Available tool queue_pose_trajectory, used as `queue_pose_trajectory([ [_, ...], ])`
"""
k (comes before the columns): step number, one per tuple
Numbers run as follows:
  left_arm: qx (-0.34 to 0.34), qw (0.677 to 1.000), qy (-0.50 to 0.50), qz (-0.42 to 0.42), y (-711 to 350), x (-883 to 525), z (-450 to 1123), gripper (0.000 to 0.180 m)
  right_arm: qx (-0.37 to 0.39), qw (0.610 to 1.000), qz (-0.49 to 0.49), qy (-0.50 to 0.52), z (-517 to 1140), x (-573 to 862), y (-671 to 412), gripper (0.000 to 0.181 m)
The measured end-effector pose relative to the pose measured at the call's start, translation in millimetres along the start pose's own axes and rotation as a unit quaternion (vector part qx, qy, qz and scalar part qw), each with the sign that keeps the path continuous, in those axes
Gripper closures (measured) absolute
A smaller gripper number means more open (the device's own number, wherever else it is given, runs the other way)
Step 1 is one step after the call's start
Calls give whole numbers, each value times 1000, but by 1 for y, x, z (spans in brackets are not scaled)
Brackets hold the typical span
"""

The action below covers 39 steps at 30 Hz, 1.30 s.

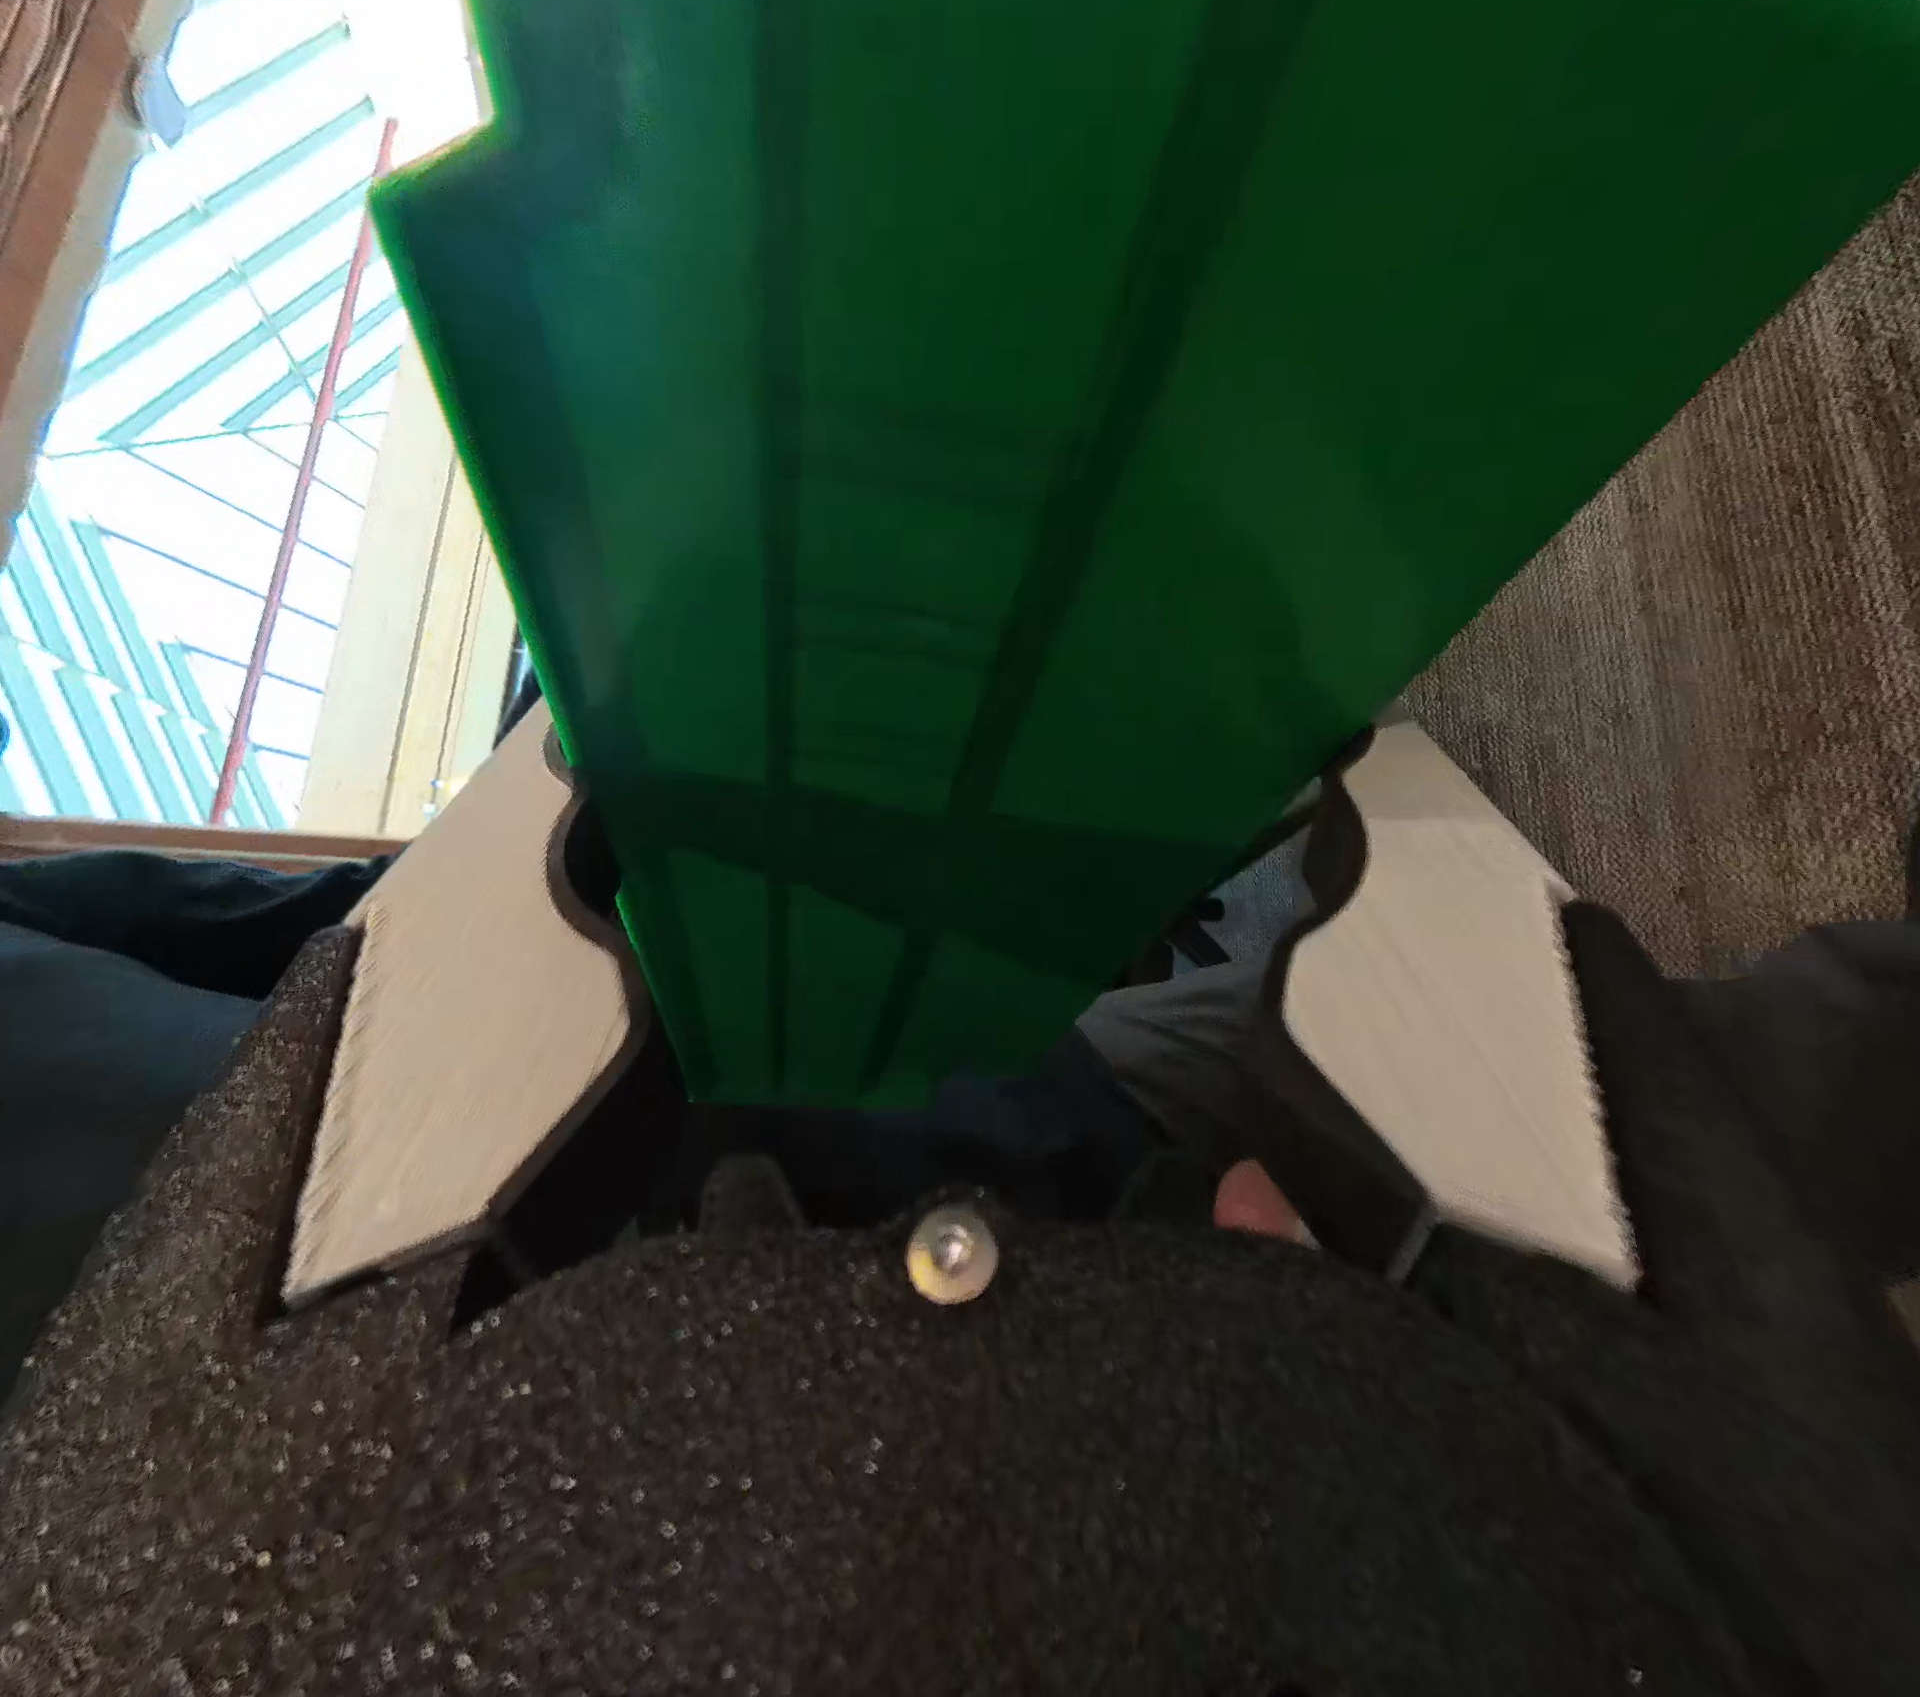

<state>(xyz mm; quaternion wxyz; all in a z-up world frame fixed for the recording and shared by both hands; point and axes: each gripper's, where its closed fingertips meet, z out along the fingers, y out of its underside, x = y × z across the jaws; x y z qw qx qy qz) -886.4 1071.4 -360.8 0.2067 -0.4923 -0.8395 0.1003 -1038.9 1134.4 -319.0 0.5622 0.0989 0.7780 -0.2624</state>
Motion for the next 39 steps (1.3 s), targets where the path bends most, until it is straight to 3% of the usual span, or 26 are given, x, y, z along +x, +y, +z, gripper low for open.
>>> queue_pose_trajectory([
  [13,-3,996,-82,-18,-227,-382,-39,177,-62,995,-56,-51,234,53,-383,46],
  [19,-13,986,-128,-108,-306,-561,-65,177,-119,985,-53,-113,373,81,-579,46],
  [29,61,955,-137,-256,-376,-850,-103,177,-278,948,-107,-111,622,84,-827,46],
  [34,83,958,-110,-250,-418,-1033,-114,177,-266,954,-101,-92,762,108,-946,45],
  [39,51,974,-108,-194,-480,-1215,-169,177,-241,964,-77,-78,889,97,-1076,45],
])
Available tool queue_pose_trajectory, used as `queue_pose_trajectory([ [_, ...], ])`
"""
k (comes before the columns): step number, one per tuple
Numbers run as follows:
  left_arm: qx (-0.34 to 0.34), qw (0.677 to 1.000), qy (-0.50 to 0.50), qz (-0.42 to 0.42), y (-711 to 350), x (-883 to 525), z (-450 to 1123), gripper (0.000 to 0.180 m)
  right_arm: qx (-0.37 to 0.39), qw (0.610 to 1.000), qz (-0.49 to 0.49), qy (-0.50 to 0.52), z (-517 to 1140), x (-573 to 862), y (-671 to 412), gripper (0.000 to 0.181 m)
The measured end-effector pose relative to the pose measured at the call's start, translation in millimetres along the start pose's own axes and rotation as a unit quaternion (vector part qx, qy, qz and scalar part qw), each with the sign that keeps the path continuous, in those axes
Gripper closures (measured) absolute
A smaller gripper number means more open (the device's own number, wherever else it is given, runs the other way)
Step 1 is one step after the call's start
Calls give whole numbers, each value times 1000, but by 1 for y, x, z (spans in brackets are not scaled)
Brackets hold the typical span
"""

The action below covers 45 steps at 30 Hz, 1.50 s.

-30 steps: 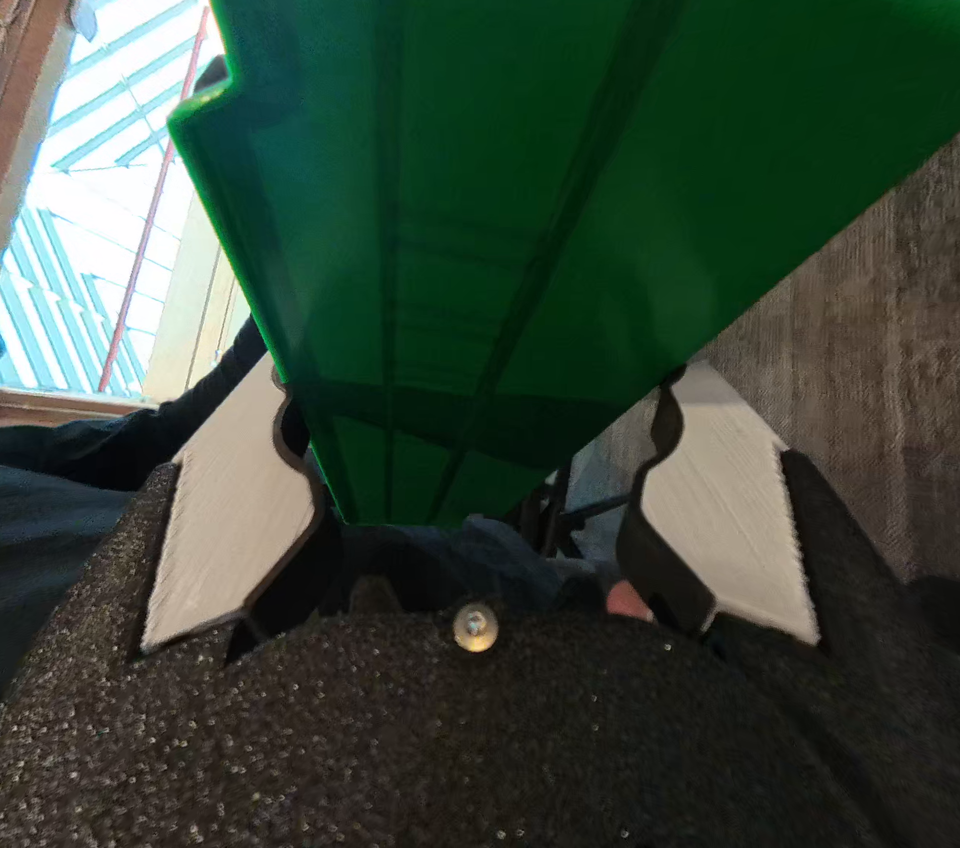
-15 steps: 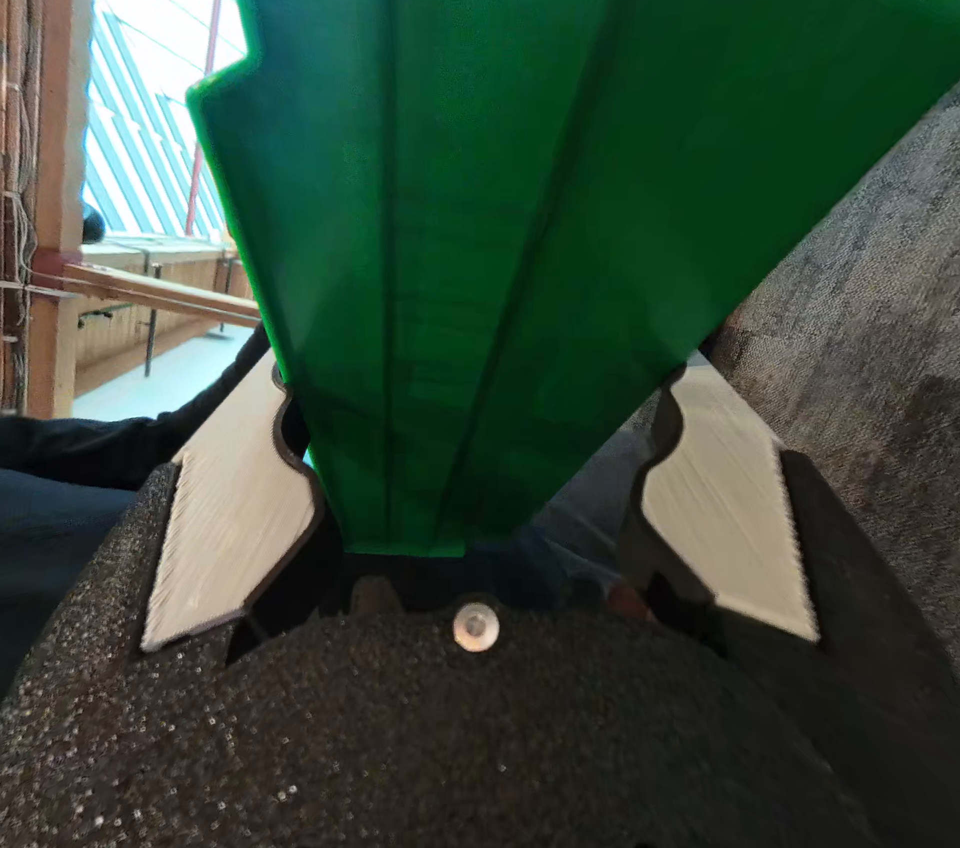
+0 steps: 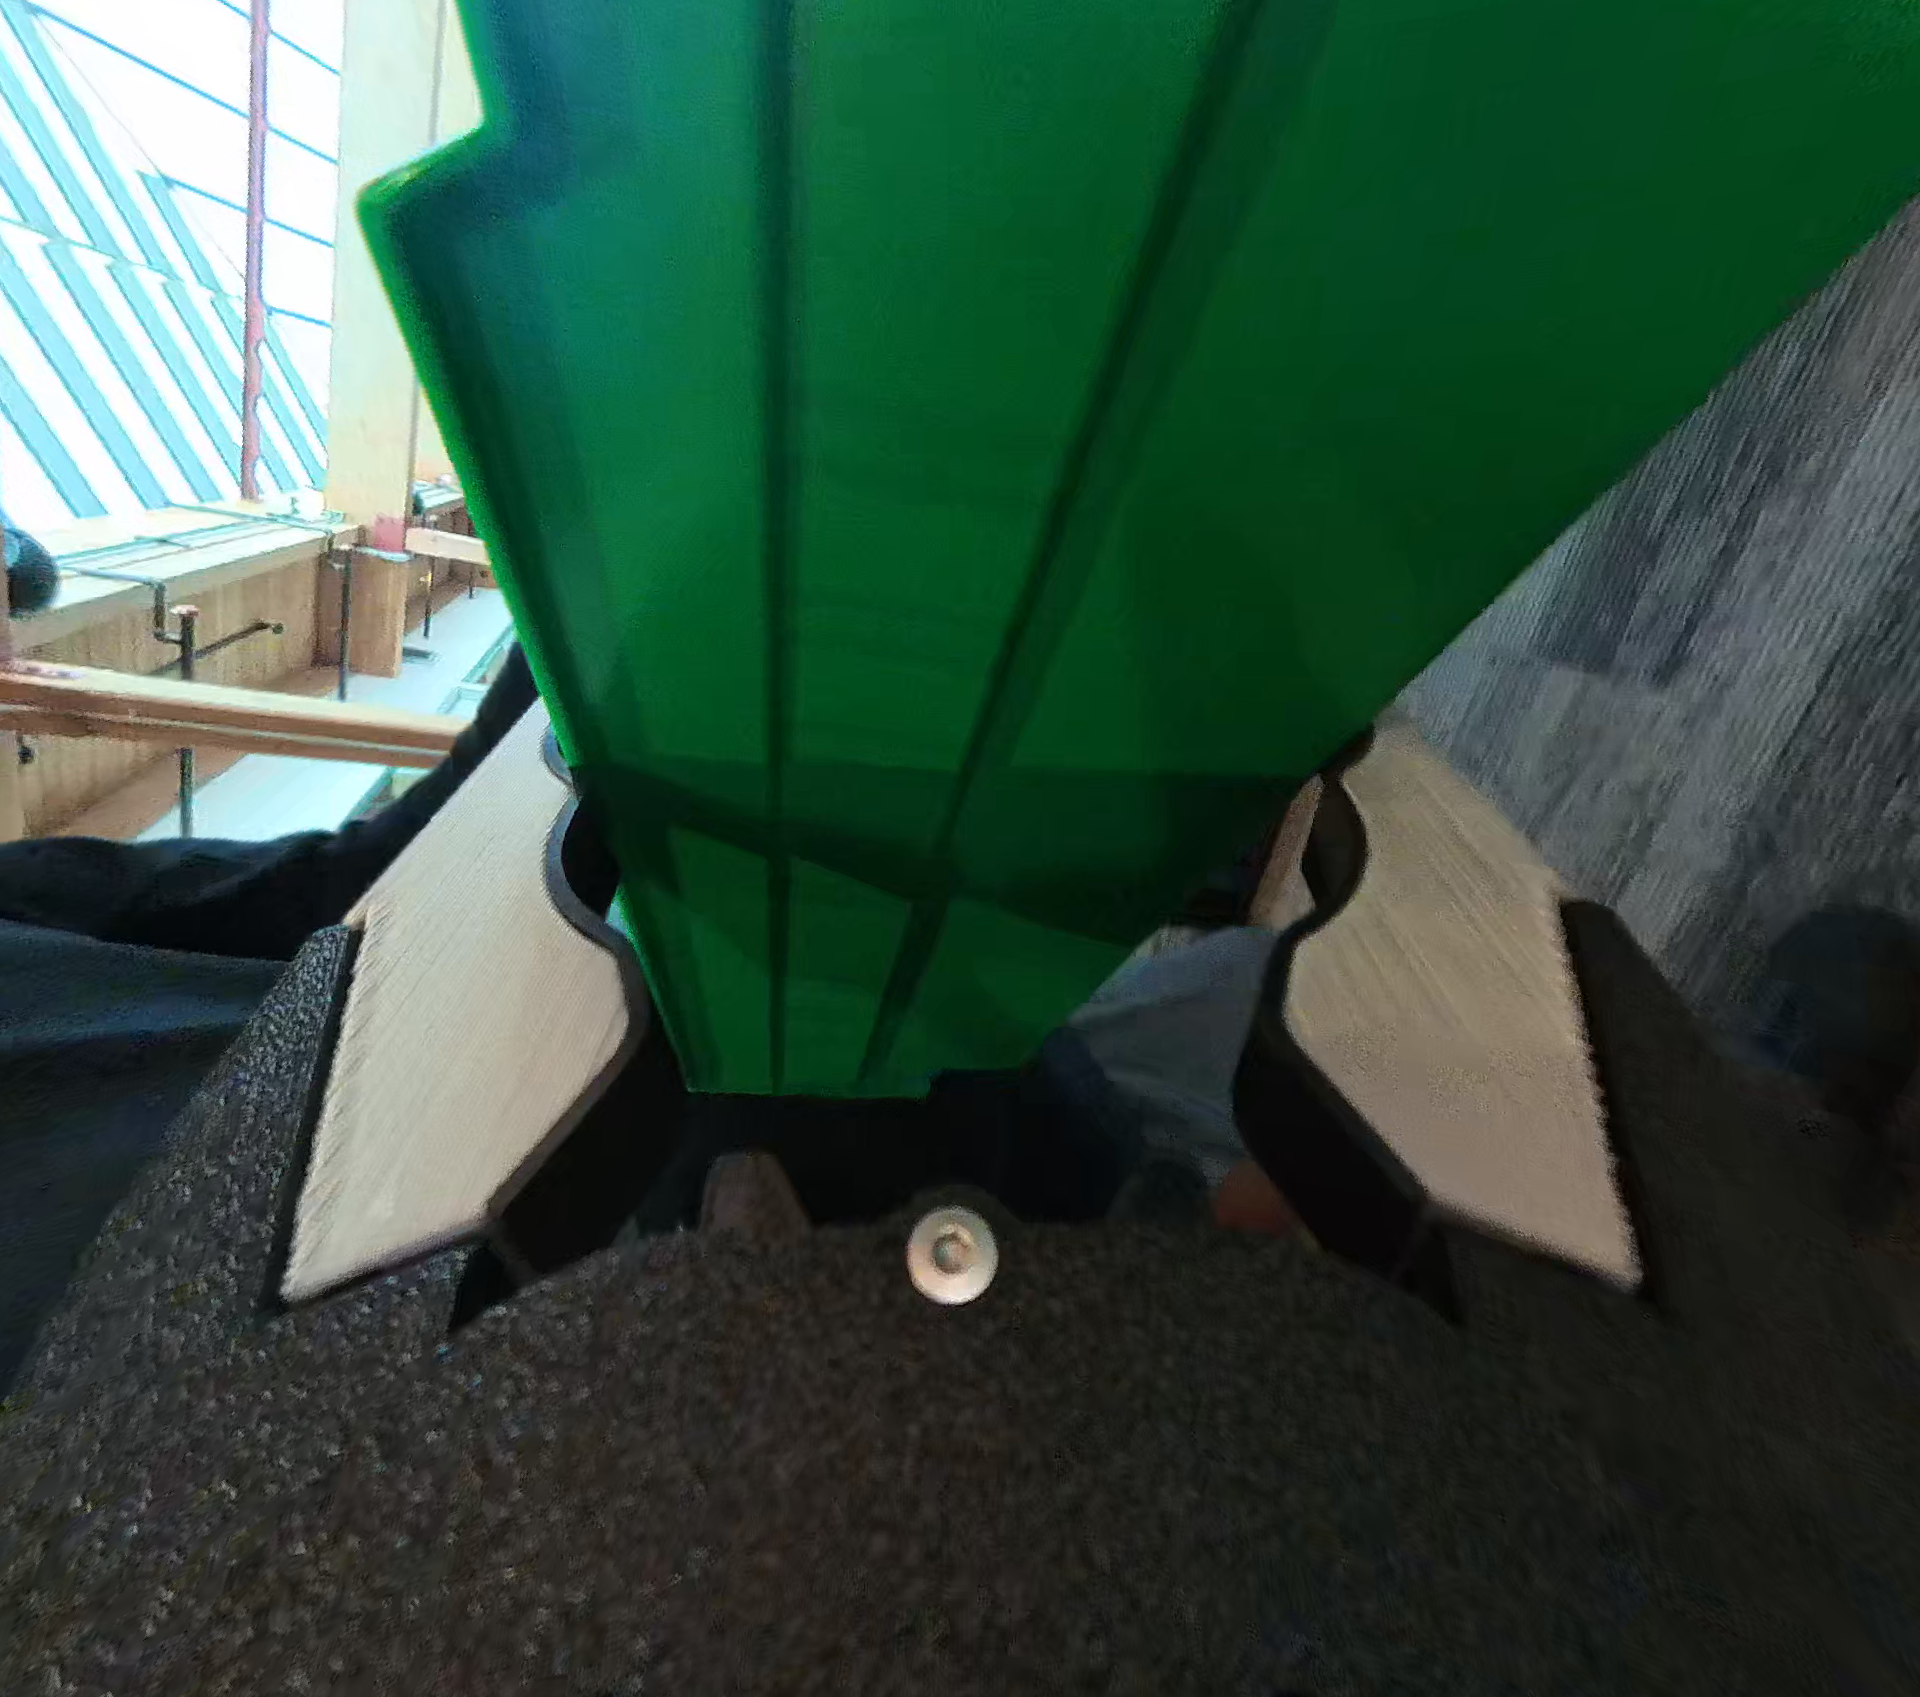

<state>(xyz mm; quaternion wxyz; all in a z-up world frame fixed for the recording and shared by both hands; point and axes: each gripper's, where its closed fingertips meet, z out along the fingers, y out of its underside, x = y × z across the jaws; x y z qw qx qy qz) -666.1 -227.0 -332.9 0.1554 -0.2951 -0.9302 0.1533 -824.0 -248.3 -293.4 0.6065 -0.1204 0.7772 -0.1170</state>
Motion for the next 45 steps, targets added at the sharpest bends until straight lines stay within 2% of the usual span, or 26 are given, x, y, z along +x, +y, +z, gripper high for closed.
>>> queue_pose_trajectory([
  [4,-9,999,-12,29,-105,-119,2,178,41,999,-1,-9,37,26,-136,45],
  [9,-17,998,-47,29,-214,-281,35,178,48,998,-19,-27,105,99,-308,45],
  [12,-17,998,-59,-11,-272,-375,40,177,23,998,-28,-55,153,133,-422,44],
  [18,-7,992,-75,-104,-380,-551,5,177,-77,993,-36,-80,251,146,-644,45],
  [25,46,983,-76,-158,-476,-789,32,177,-137,986,-86,-50,393,200,-865,45],
  [29,57,986,-40,-154,-541,-934,50,177,-118,991,-64,-25,475,243,-992,45],
  [36,17,996,-26,-89,-681,-1168,12,177,-73,997,-26,-15,588,263,-1218,45],
  [42,-9,997,-66,-47,-800,-1389,29,177,-36,998,-33,-38,697,330,-1415,45],
  [45,-17,994,-86,-70,-857,-1502,29,177,-41,996,-38,-63,761,364,-1526,45],
])
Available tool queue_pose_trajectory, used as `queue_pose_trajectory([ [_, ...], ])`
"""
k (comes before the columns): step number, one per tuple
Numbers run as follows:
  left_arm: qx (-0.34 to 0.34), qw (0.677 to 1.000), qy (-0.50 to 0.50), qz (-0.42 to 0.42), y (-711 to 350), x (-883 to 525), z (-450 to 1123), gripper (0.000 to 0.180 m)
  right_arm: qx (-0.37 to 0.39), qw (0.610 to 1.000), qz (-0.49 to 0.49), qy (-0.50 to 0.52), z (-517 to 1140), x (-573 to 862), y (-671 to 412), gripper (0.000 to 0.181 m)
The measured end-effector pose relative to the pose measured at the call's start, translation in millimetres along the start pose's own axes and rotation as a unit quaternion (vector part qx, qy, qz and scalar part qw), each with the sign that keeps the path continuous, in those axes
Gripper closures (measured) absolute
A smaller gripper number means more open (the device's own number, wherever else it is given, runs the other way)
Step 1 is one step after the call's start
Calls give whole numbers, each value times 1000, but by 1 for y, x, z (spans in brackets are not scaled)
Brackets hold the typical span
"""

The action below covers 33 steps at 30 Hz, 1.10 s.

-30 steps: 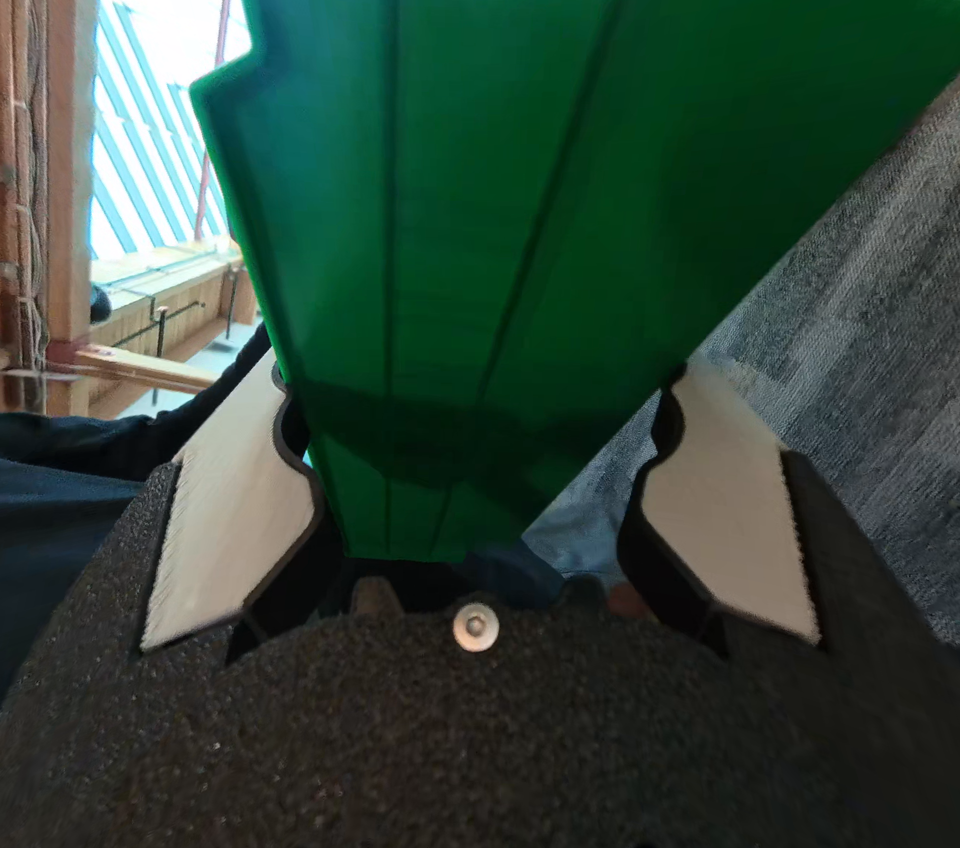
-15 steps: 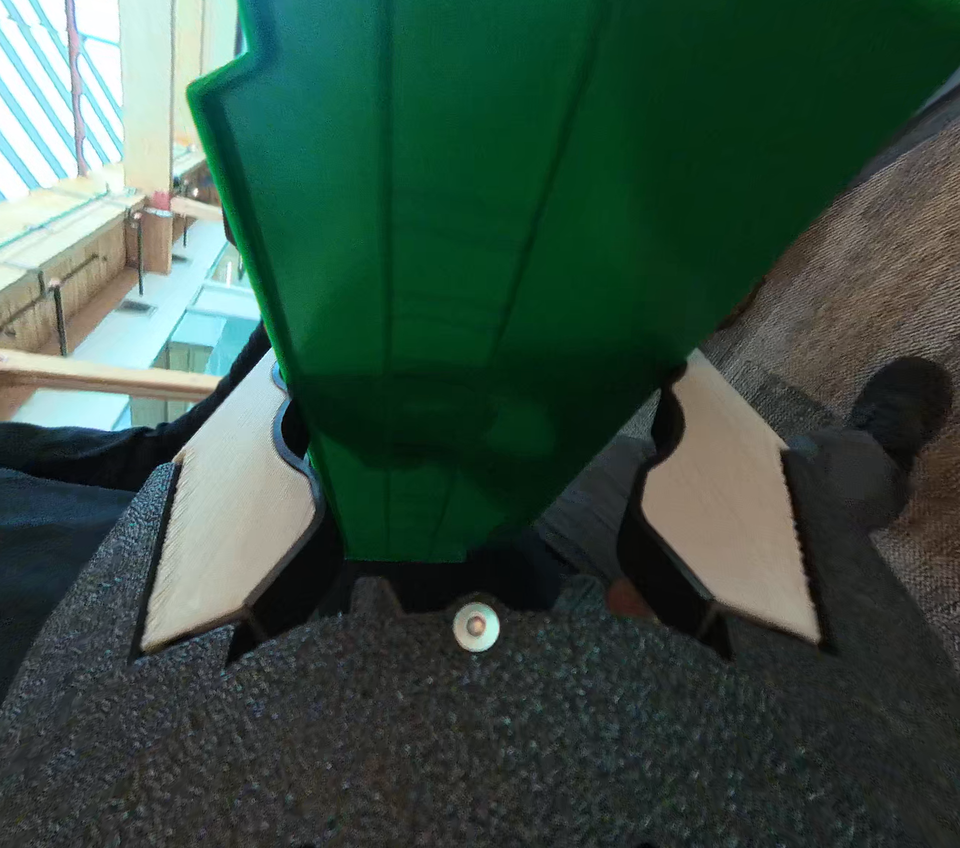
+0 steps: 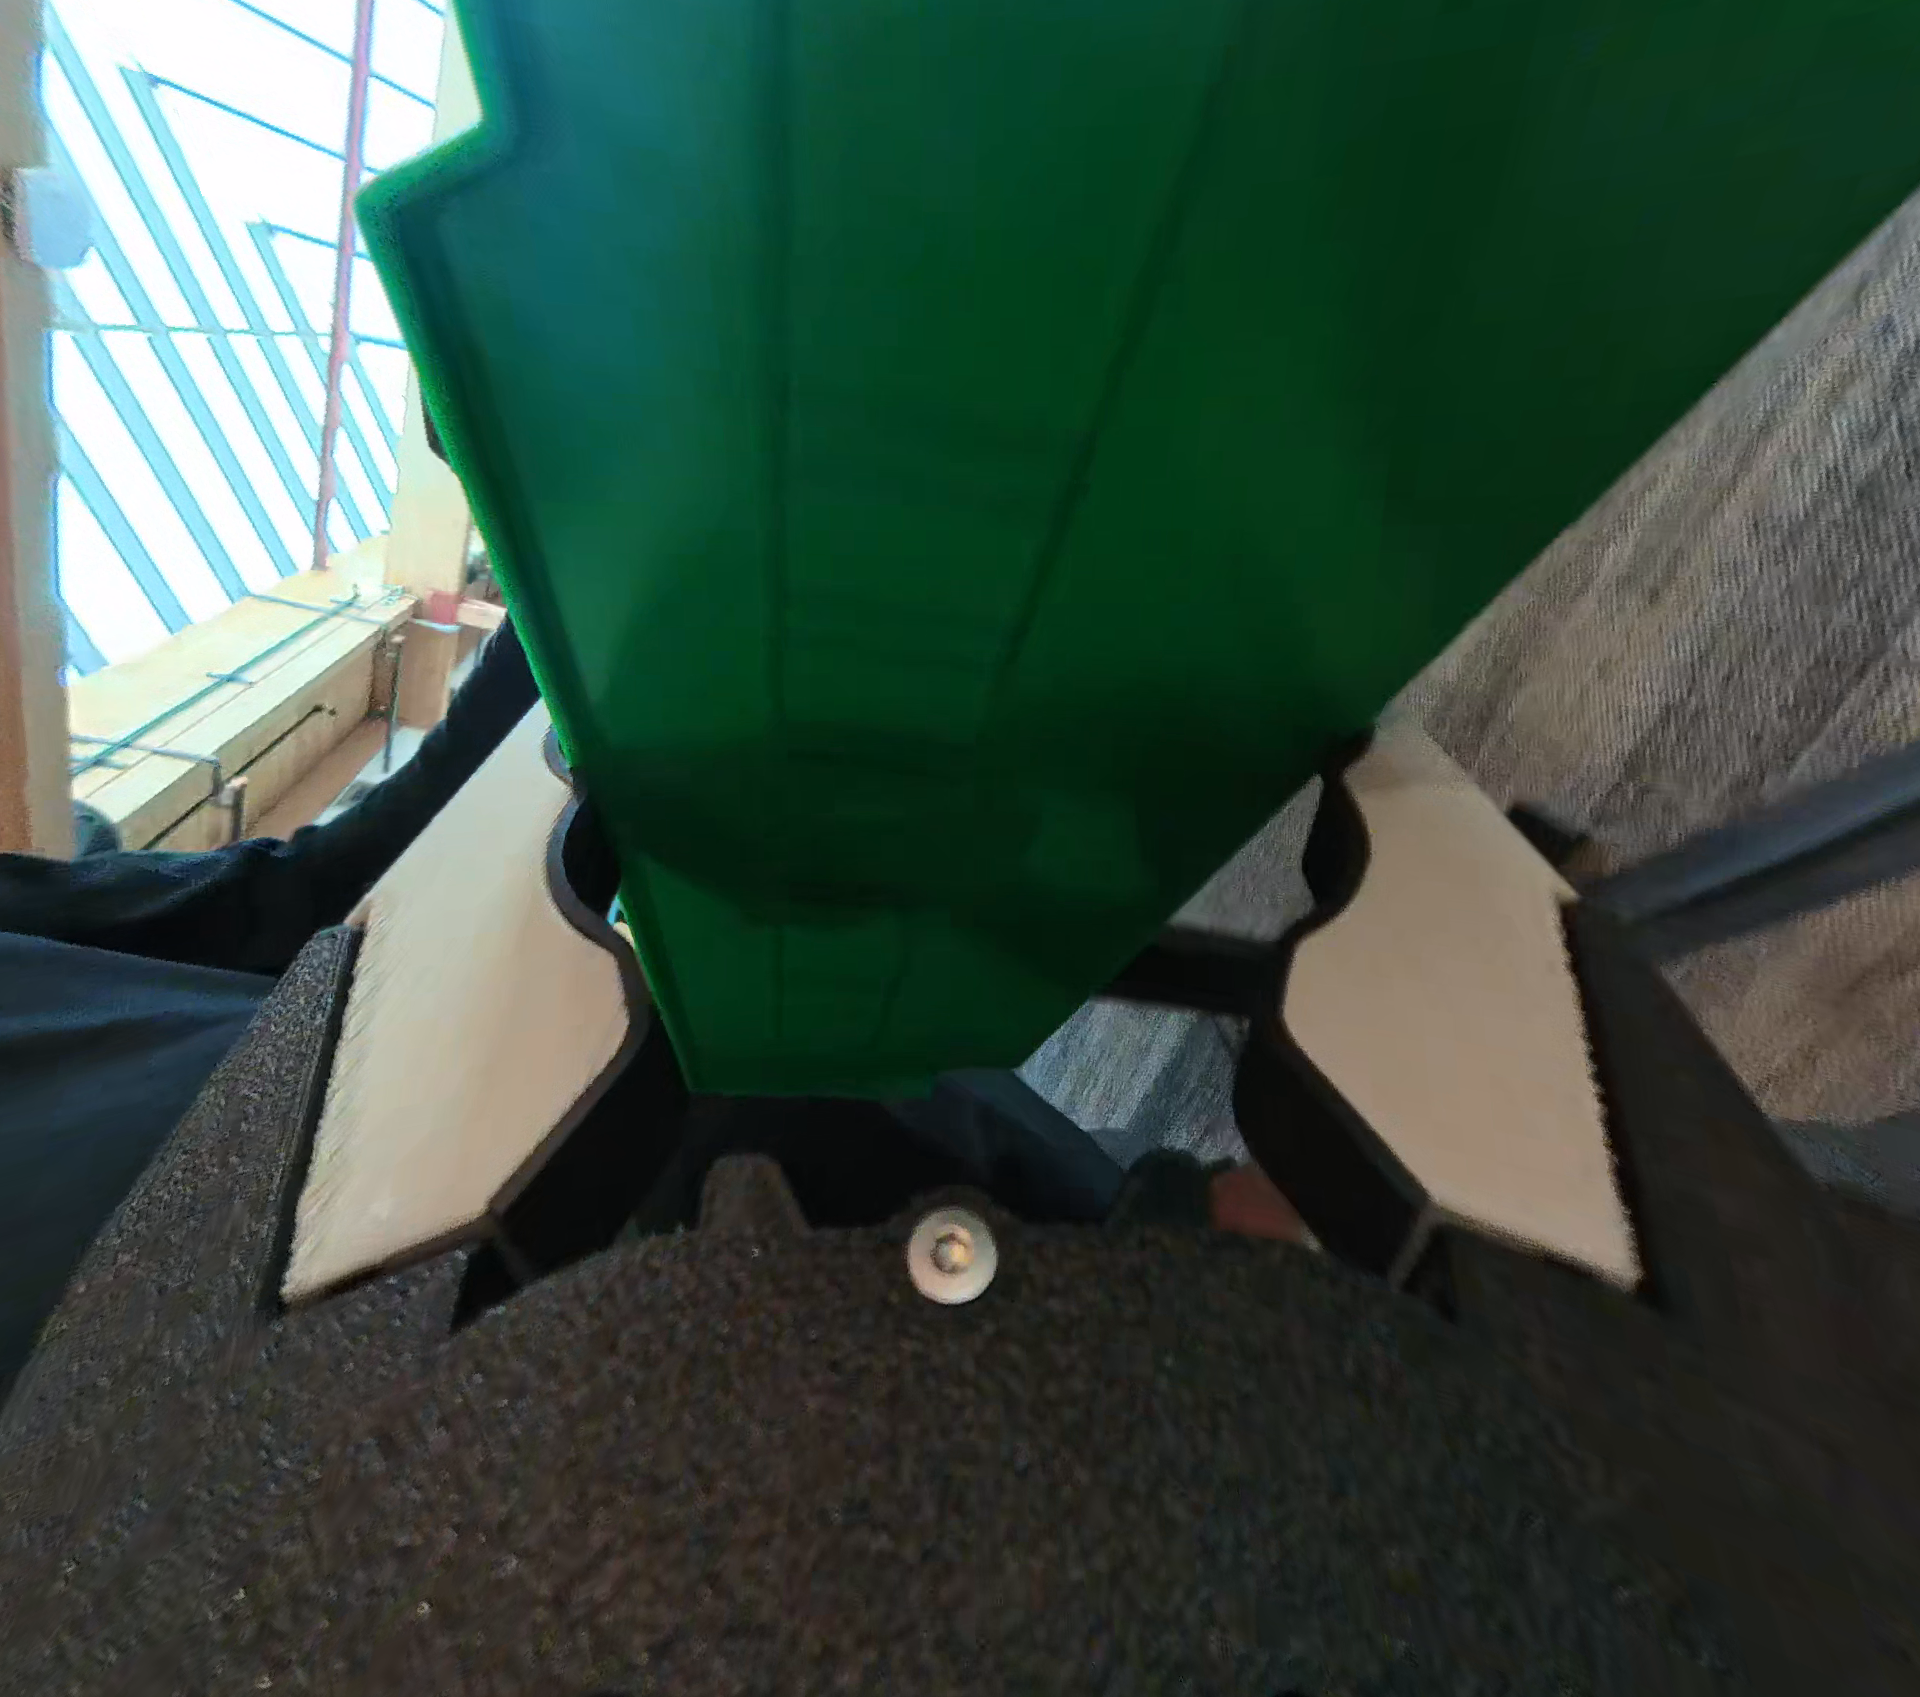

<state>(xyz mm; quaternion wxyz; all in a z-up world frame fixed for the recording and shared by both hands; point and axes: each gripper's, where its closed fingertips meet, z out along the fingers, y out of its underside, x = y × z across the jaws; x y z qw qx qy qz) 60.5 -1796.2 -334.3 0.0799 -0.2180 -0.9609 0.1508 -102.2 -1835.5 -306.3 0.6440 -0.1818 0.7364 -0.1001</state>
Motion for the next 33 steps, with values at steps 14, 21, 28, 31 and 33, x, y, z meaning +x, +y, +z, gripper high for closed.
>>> queue_pose_trajectory([
  [14,36,997,28,-68,-320,-410,63,176,-90,995,-40,13,190,142,-504,45],
  [21,47,997,61,18,-535,-619,97,178,-8,999,-1,47,249,229,-751,45],
  [28,26,990,39,136,-773,-788,127,178,91,994,-20,55,265,297,-998,45],
  [31,15,989,25,146,-869,-856,169,177,123,991,-17,46,272,359,-1103,45],
  [33,6,989,15,149,-934,-899,194,178,131,991,-14,37,273,402,-1176,46],
])
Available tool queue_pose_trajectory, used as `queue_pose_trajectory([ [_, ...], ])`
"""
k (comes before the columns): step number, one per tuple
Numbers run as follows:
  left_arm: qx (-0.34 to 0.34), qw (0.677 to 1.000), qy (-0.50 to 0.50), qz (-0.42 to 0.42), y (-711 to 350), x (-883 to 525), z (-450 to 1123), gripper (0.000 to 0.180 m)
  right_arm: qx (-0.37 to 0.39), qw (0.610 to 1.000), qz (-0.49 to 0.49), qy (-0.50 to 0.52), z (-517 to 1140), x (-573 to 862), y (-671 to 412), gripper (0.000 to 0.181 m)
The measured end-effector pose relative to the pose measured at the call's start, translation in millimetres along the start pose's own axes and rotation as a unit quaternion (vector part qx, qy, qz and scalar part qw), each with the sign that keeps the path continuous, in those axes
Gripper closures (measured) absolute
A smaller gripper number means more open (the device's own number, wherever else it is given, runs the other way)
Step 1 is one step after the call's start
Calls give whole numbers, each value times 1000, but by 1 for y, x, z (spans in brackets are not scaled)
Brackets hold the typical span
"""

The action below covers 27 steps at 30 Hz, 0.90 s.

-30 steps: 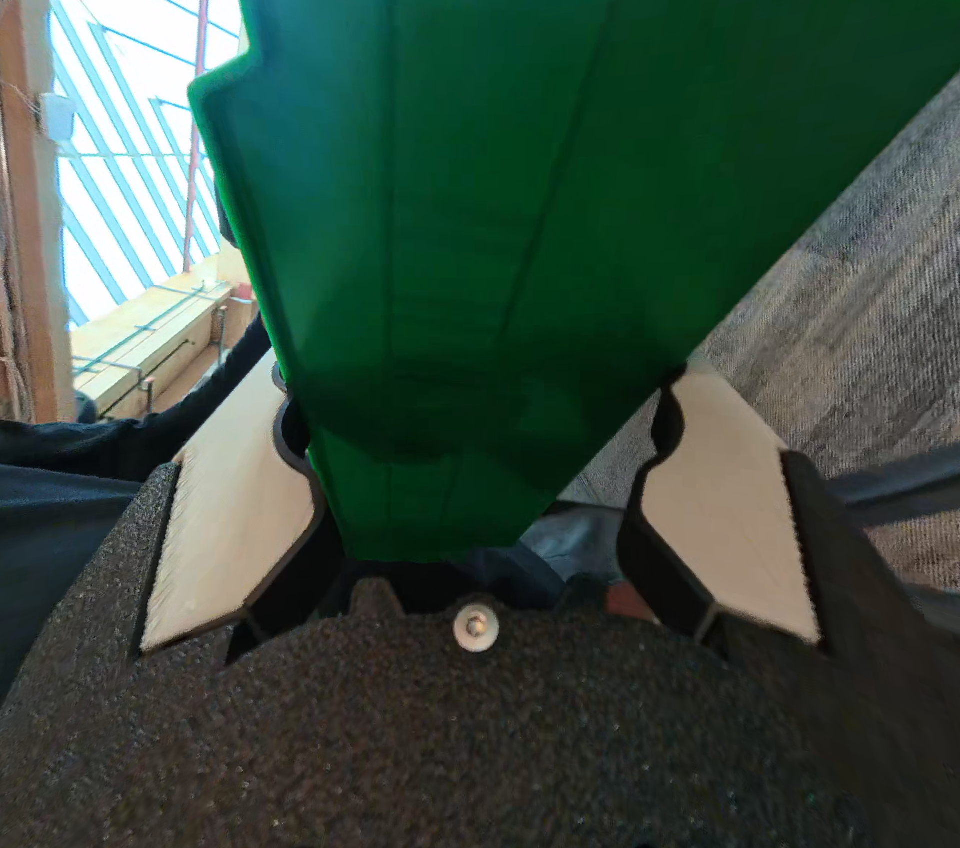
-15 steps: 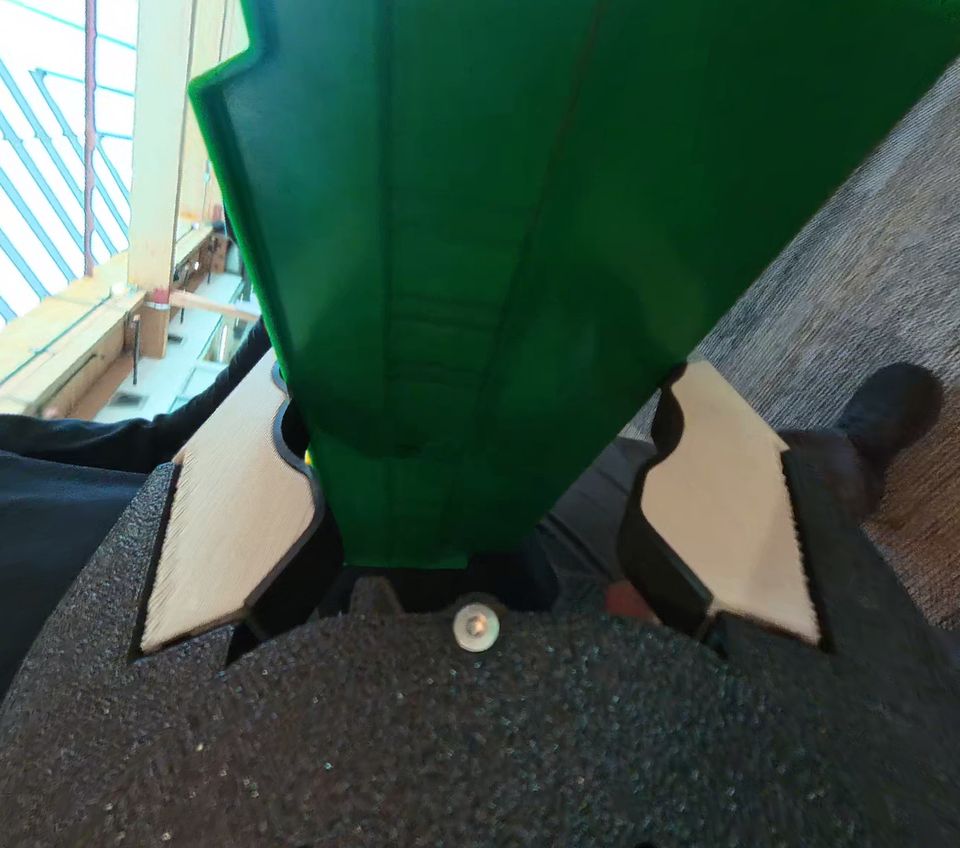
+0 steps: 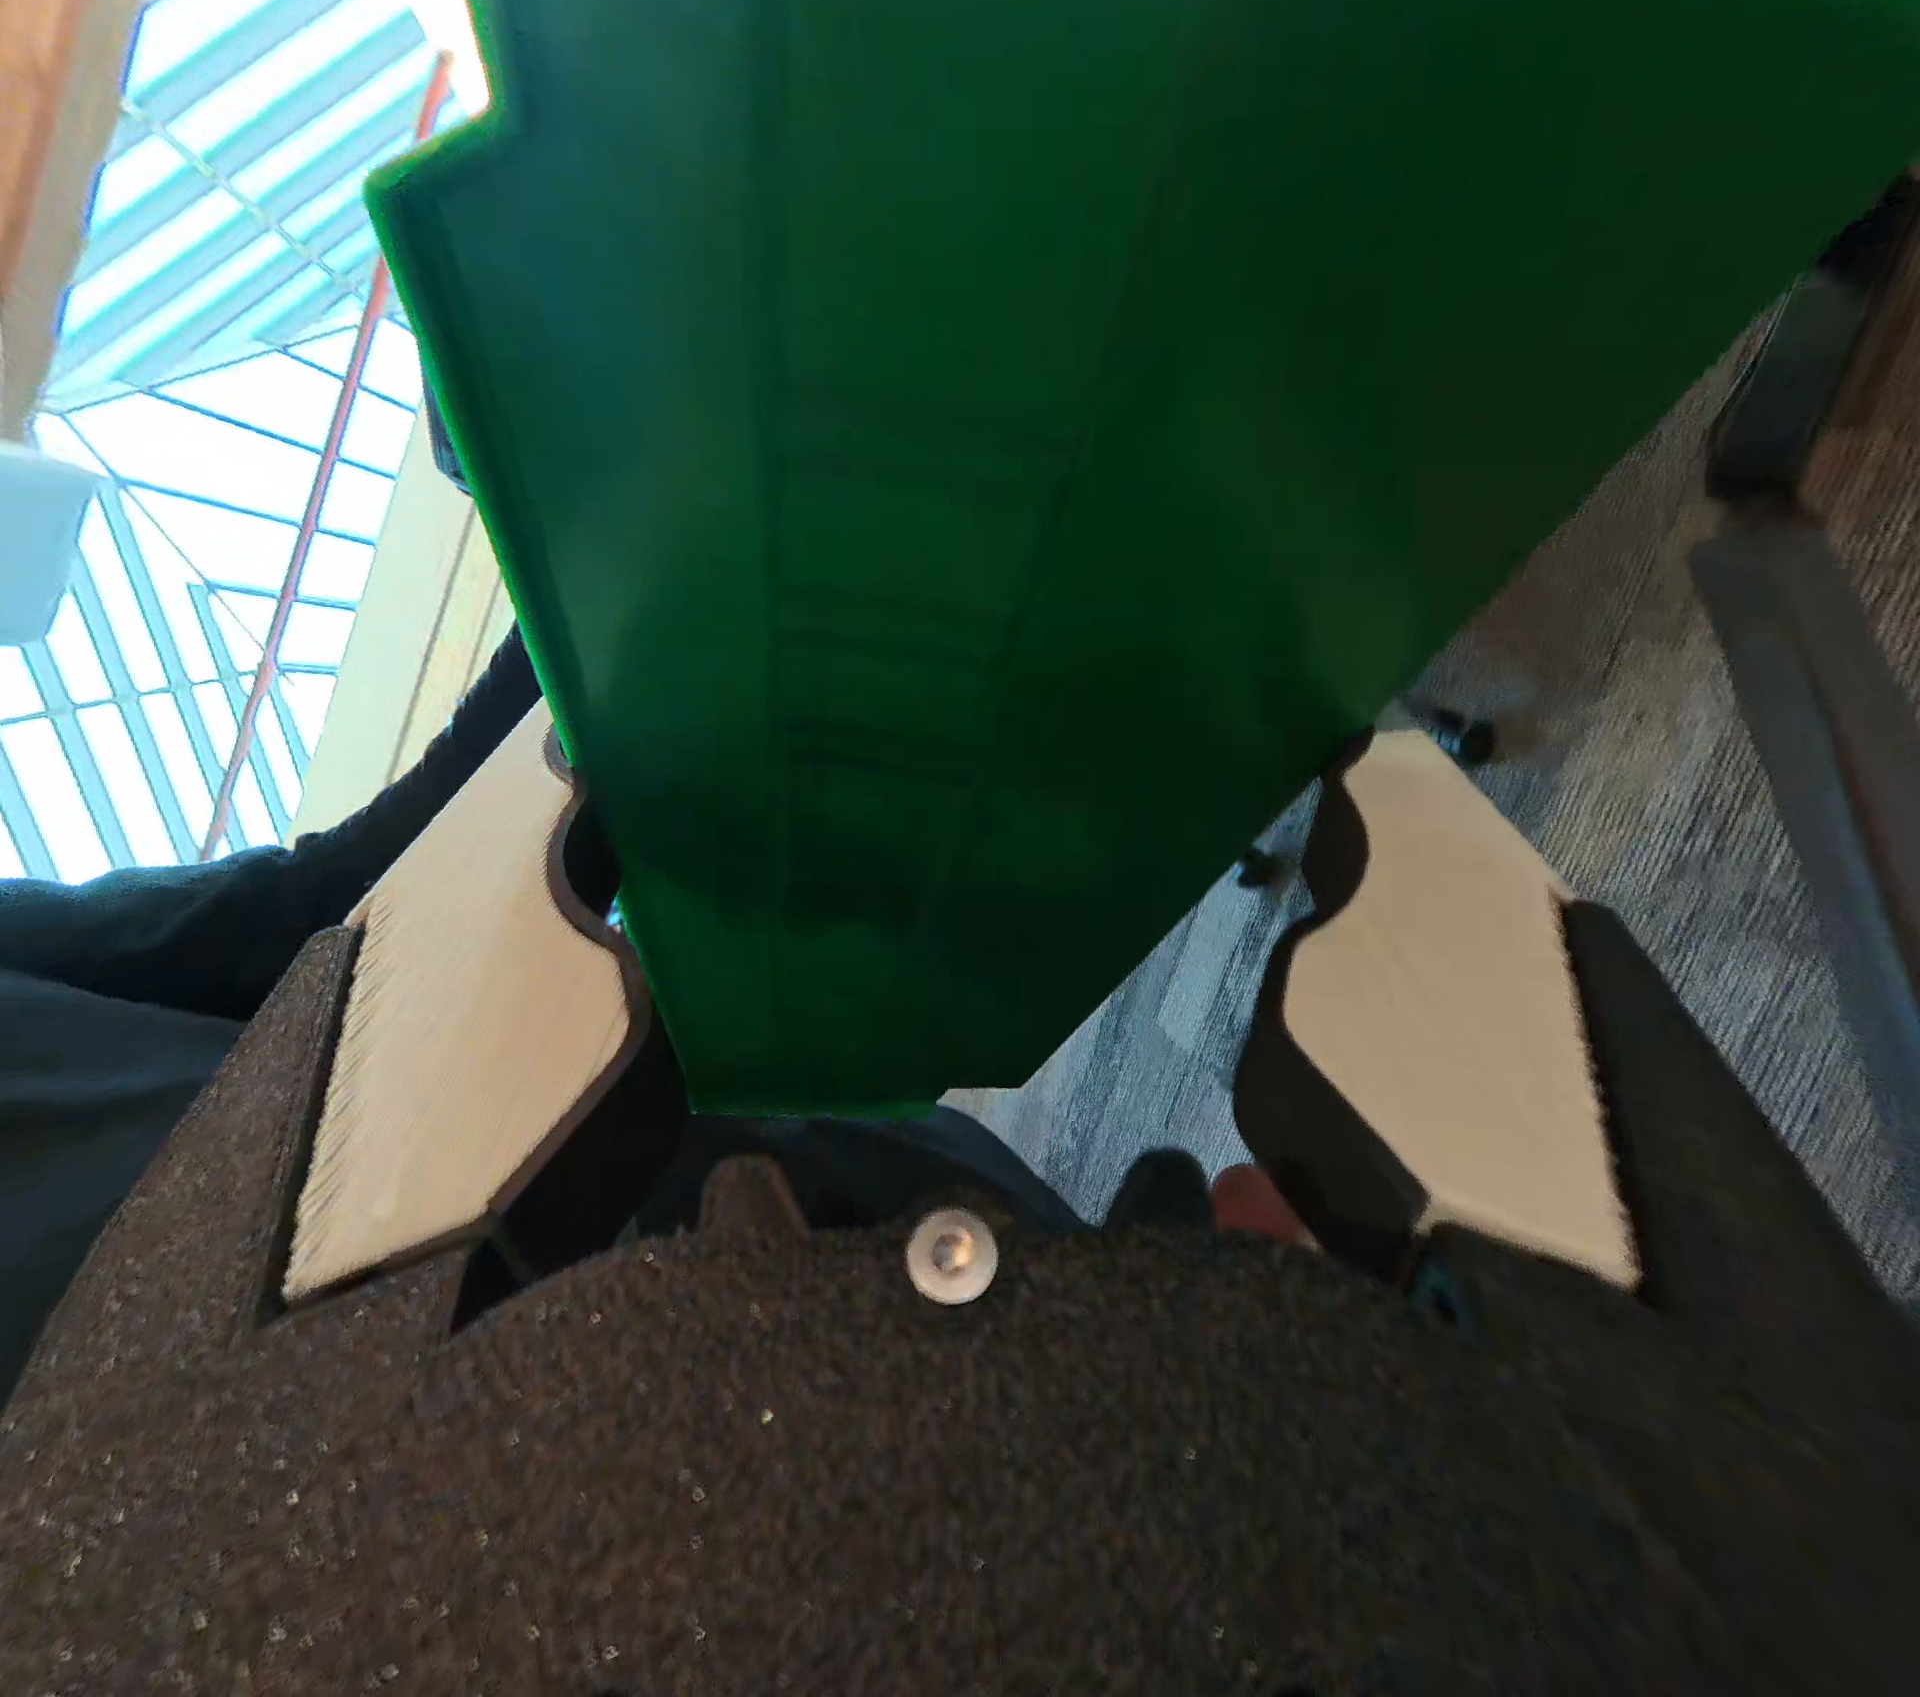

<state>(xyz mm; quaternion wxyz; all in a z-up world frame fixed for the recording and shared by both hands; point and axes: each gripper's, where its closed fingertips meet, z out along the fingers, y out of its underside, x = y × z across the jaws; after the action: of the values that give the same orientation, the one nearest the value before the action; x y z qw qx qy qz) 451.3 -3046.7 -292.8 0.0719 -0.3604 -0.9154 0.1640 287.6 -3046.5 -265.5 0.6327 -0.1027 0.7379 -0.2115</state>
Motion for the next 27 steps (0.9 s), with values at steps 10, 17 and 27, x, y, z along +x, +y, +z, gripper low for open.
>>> queue_pose_trajectory([
  [10,3,997,34,-64,-241,-257,60,177,-54,998,32,-1,85,126,-351,45],
  [17,39,996,52,-56,-396,-466,150,177,-41,999,1,32,166,247,-570,45],
  [27,24,996,82,14,-641,-756,208,178,8,997,34,63,267,368,-890,46],
])
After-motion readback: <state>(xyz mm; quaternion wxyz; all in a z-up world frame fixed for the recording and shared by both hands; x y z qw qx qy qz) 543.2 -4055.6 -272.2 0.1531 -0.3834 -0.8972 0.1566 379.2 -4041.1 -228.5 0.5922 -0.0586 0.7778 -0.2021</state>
